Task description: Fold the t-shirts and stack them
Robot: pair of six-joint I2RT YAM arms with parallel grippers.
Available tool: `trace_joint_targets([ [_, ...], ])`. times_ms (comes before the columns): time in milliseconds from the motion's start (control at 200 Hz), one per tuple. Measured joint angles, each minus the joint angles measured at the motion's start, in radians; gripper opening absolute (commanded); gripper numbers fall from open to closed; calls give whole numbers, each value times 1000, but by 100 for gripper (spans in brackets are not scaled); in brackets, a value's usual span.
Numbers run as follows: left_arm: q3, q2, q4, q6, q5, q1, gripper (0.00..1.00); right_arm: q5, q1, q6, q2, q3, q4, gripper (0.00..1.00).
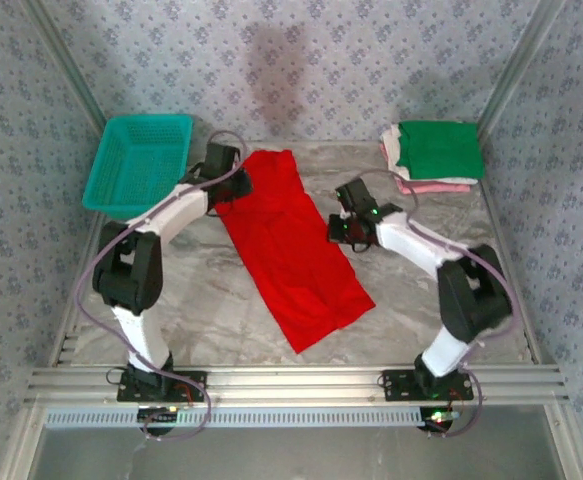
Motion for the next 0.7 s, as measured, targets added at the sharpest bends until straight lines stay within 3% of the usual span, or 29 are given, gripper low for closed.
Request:
trace_joint_targets([
  [145,-101,12,43,-35,-16,1,0,-42,6,-26,257,267,-39,0],
  [275,-122,61,46,-56,-42,6,0,-62,14,-26,385,361,-56,0],
  [495,-4,234,50,-71,-48,27,0,-65,12,11,420,342,-47,0],
  [700,198,381,69,-73,14,34,0,-68,-14,127,309,134,112,0],
])
